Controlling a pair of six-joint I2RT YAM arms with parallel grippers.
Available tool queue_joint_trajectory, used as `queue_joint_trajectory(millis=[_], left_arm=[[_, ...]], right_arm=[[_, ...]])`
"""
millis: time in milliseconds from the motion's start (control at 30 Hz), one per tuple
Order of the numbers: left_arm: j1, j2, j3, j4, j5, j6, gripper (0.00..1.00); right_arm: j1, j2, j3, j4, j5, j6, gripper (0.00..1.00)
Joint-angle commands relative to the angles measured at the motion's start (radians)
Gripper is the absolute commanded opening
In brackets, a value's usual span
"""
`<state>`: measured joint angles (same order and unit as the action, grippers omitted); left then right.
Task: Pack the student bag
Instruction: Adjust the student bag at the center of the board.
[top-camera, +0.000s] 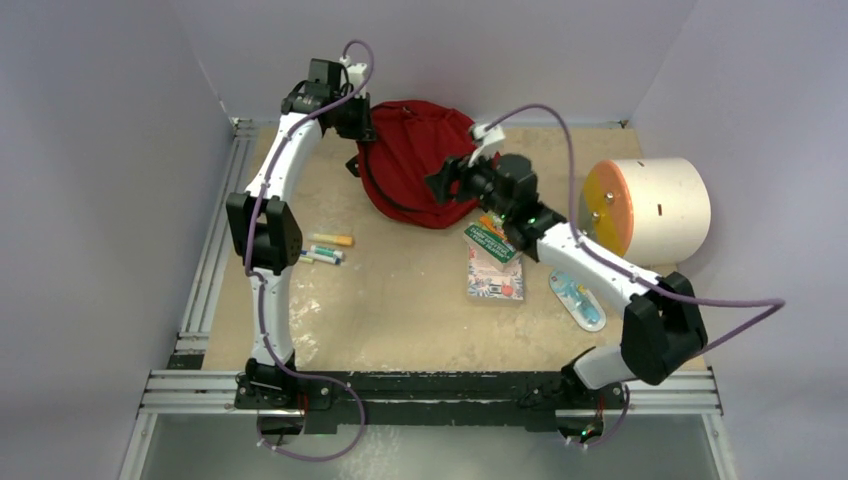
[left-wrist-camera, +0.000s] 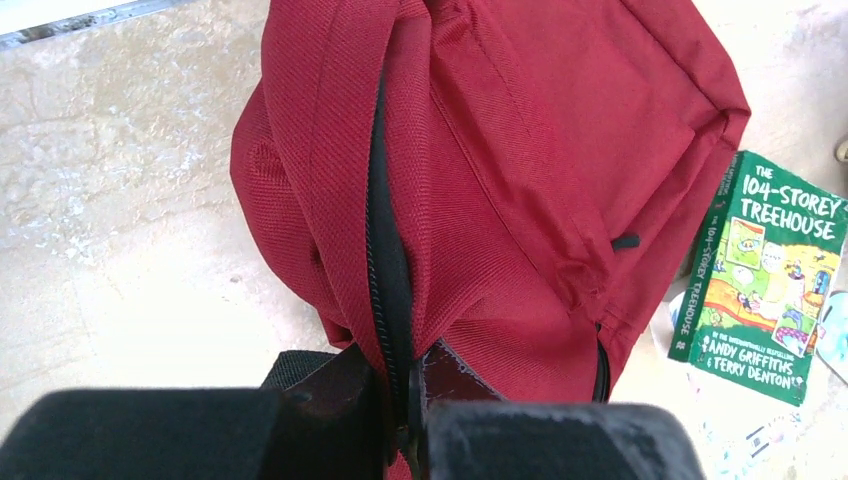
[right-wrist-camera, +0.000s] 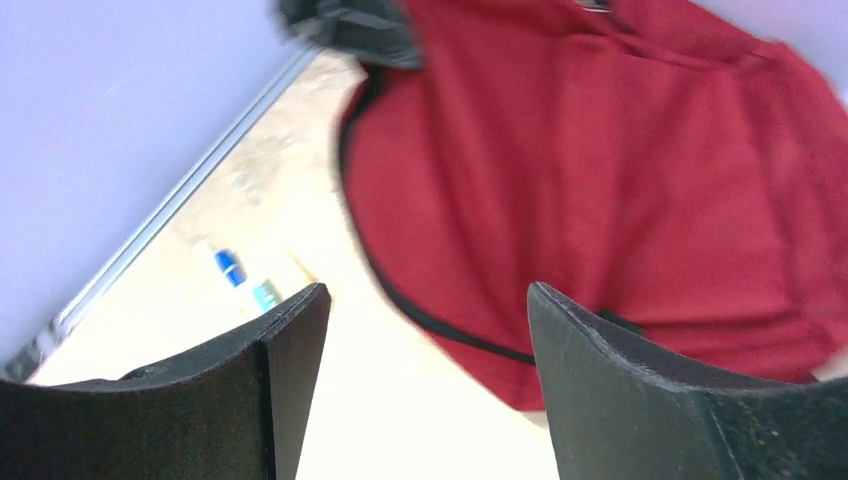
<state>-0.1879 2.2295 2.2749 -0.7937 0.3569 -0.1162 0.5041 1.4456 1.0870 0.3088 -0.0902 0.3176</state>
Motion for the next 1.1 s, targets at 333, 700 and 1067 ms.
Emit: queue_joint_trajectory(millis=[333, 700, 1067], left_arm=[[0.002, -0.027, 0.036, 0.008, 0.092, -0.022, 0.0], [0.002, -0.031, 0.058, -0.022, 0.099, -0.019, 0.0], [0.002, -0.037, 0.063, -0.03, 0.121, -0.029, 0.0]], right_arm=[[0.23, 0.179, -0.078, 0.491, -0.06, -0.483, 0.77], [0.283, 0.317, -0.002, 0.371, 0.199, -0.644, 0.82], [0.283, 0.399, 0.032, 0.295, 0.269, -0.673, 0.81]])
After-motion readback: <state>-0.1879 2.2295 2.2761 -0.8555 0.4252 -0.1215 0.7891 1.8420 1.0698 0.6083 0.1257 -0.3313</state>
